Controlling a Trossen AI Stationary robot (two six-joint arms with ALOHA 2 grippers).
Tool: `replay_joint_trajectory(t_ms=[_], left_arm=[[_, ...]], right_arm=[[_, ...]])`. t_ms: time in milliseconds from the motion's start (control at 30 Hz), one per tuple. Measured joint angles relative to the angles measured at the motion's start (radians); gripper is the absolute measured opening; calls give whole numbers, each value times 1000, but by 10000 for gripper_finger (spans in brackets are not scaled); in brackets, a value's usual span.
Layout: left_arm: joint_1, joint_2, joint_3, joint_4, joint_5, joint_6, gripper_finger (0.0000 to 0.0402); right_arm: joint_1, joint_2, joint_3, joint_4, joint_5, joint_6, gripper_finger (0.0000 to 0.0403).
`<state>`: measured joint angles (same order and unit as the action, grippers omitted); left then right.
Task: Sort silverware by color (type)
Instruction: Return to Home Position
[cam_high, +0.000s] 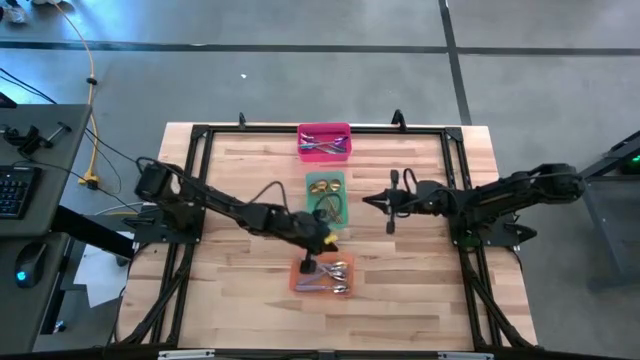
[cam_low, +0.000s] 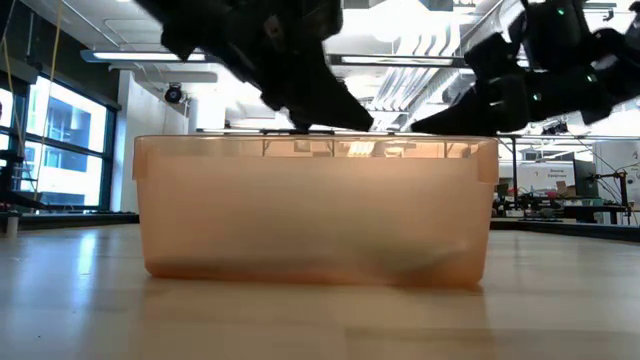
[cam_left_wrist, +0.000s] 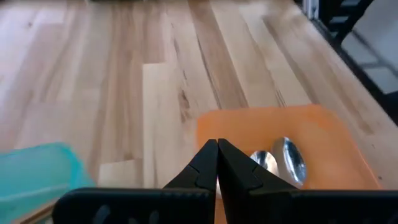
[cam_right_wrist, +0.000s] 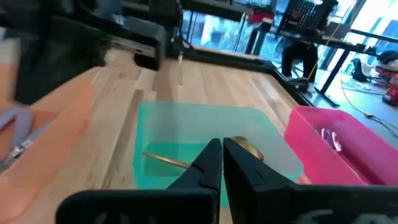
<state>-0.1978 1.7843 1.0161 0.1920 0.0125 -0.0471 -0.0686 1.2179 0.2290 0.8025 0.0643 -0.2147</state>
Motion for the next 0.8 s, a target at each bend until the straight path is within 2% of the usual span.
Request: replay_joint_trajectory(t_ms=[233, 567, 800], left_arm=[[79, -164, -222, 213, 63, -1, 0], [216, -422, -522, 326, 64, -10, 0], [303, -535, -693, 455, 64, -47, 0]], right_arm=[[-76, -39, -97, 118, -91, 34, 0], [-204, -232, -180, 7, -125, 30, 0], [-273, -363, -220, -63, -136, 37, 0]])
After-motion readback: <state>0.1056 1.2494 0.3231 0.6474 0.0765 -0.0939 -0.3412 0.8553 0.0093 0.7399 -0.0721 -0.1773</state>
